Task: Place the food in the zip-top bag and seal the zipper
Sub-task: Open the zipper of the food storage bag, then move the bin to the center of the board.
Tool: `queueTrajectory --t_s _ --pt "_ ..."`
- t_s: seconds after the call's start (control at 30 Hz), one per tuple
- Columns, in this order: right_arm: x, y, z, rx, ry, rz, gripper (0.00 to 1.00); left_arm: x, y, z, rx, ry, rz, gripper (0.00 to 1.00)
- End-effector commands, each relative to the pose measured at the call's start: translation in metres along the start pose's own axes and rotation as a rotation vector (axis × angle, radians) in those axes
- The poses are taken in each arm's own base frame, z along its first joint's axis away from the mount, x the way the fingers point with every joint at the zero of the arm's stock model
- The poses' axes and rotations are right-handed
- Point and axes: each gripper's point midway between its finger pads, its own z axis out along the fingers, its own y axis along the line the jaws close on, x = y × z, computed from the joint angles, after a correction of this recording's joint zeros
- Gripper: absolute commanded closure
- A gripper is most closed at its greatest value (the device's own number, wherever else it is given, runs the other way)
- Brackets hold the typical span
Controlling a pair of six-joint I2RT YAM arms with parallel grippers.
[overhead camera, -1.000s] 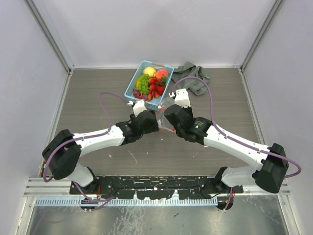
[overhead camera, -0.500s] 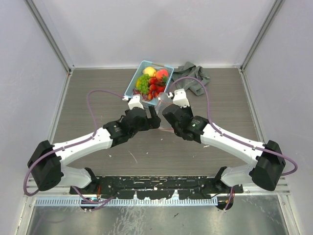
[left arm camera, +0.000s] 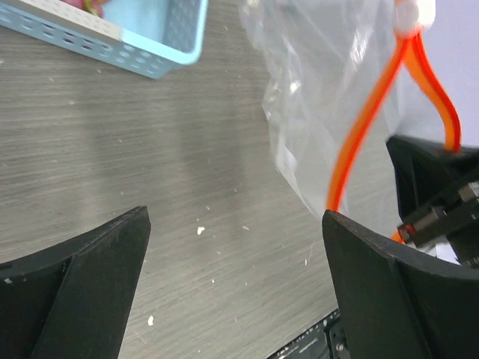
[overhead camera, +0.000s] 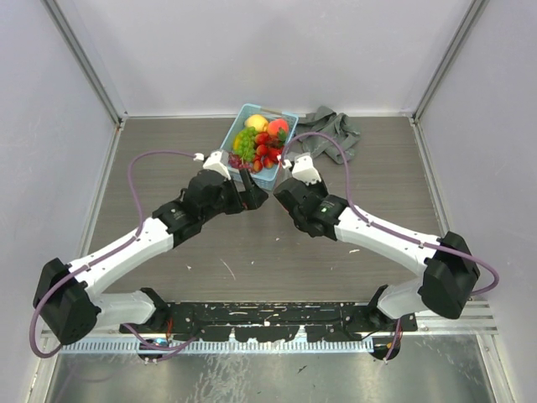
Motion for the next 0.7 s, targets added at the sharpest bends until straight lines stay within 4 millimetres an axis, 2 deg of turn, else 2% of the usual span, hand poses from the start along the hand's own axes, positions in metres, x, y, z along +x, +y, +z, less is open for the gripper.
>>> queueTrajectory --t_s 0.0,0.2,0.27,0.4,0.53,0.67 --pt "-0.020 -0.026 -0.001 0.087 -0.028 0.036 1.00 -0.027 0.004 0.003 0.053 -0.032 -0.029 0.02" --pt "-0.014 -0.045 0.004 0.111 -0.010 0.065 1.00 -0.047 0.029 0.024 -0.025 -0.028 0.009 0.02" --pt "-0.013 -0.050 0.005 0.119 -0.006 0.070 1.00 -0.061 0.032 0.032 -0.046 -0.029 0.030 0.01" --pt "-0.008 -0.050 0.009 0.103 -0.002 0.080 1.00 -0.080 0.038 0.052 -0.082 -0.006 0.105 0.01" --pt "-0.001 -0.048 0.012 0.093 -0.001 0.084 1.00 -0.092 0.048 0.082 -0.132 0.038 0.170 0.02" --pt "0.003 -0.049 0.014 0.087 0.001 0.090 1.00 -0.099 0.070 0.112 -0.191 0.081 0.171 0.02"
